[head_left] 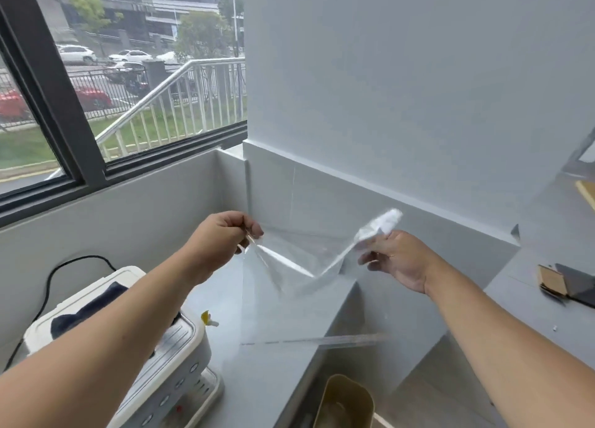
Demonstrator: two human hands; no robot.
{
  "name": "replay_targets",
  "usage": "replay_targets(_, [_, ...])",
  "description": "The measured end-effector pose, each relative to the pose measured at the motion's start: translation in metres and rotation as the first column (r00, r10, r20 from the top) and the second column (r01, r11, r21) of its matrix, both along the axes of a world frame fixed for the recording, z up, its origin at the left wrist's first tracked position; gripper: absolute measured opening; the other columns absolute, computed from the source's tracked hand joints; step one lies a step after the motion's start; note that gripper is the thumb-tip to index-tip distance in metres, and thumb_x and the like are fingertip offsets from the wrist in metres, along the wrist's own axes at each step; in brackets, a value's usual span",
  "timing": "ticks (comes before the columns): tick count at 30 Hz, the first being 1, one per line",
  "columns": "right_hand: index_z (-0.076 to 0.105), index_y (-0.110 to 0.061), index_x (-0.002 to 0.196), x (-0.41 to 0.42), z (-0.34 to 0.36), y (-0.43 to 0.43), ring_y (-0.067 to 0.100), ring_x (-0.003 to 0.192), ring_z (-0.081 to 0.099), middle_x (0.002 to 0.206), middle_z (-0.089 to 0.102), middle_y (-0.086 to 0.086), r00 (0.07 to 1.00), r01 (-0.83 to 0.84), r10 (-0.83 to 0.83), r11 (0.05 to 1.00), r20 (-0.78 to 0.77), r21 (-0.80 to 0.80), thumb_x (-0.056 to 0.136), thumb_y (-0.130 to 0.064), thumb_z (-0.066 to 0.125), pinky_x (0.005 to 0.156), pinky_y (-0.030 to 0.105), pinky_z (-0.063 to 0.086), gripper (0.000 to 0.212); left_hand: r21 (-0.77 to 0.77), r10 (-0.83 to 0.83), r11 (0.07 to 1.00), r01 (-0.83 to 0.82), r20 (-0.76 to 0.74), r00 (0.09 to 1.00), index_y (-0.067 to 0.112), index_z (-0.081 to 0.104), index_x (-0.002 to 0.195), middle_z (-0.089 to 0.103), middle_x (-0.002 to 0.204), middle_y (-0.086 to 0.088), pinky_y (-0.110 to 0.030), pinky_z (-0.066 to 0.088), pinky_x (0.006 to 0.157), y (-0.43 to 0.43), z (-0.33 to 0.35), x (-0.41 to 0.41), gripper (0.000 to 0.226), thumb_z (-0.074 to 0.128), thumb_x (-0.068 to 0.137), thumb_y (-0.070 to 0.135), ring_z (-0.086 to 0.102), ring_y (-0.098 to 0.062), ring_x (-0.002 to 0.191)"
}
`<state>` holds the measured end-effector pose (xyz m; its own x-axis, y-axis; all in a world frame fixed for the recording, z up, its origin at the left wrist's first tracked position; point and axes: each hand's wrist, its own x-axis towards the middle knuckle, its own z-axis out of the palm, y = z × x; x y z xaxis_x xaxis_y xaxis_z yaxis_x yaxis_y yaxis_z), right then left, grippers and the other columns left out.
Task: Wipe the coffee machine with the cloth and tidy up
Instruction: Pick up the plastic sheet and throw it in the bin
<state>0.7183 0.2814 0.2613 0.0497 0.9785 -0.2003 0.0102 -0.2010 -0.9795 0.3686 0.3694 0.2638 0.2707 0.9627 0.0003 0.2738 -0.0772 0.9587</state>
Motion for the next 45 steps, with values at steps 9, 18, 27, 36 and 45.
replay_targets(9, [0.079,-0.003,0.107,0.062,-0.008,-0.013,0.026,0.096,0.075,0.116,0.078,0.012,0.995,0.047,-0.046,0.999,0.092,-0.009,0.1,-0.002,0.045,0.082,0.036,0.053,0.035,-0.008,-0.05,0.999,0.05,-0.165,0.985,0.028,0.082,0.09,0.08,0.094,0.021,-0.029,0.053,0.081,0.008,-0.01,0.063,0.054,0.044,0.091,-0.01,0.075,-0.005,0.094])
replay_targets(18, [0.068,-0.032,0.107,0.089,0.011,-0.004,0.019,0.075,0.068,0.087,0.075,-0.011,0.839,0.08,-0.235,0.945,0.491,0.316,0.096,0.002,0.05,0.071,0.031,0.054,0.04,0.083,0.052,0.996,-0.021,-0.398,0.916,0.037,0.067,0.088,0.073,0.105,0.004,-0.038,0.056,0.08,0.006,-0.016,0.125,0.025,0.059,0.064,0.035,0.067,-0.02,0.098])
replay_targets(27, [0.063,-0.036,0.109,0.099,0.029,0.009,0.007,0.072,0.056,0.091,0.068,-0.013,0.681,-0.26,-0.009,0.932,0.732,0.254,0.097,-0.006,0.045,0.069,0.026,0.047,0.038,0.062,-0.284,0.908,0.415,-0.638,0.715,0.052,0.036,0.147,0.046,0.141,0.022,-0.008,0.044,0.054,-0.009,-0.026,0.227,0.088,0.082,0.073,0.057,0.059,0.007,0.089])
replay_targets(36, [0.061,-0.04,0.119,0.147,0.007,0.018,0.0,0.103,0.061,0.105,0.069,-0.017,0.759,-0.128,-0.118,0.937,0.64,0.325,0.098,-0.02,0.056,0.087,0.024,0.05,0.029,-0.07,-0.268,0.962,0.263,-0.415,0.87,0.028,0.073,0.089,0.079,0.083,0.014,-0.033,0.054,0.071,0.003,-0.035,0.265,0.012,0.071,0.092,0.018,0.075,-0.012,0.076])
replay_targets(45, [0.052,-0.036,0.137,0.166,-0.047,0.017,-0.001,0.096,0.067,0.11,0.071,-0.011,0.958,0.1,-0.129,0.987,0.256,0.125,0.06,-0.081,0.075,0.082,0.02,0.052,0.093,-0.299,-0.157,0.942,0.151,0.003,0.988,0.015,0.068,0.103,0.081,0.1,-0.004,-0.036,0.053,0.081,0.015,-0.027,0.234,0.003,0.07,0.1,0.014,0.077,-0.02,0.086])
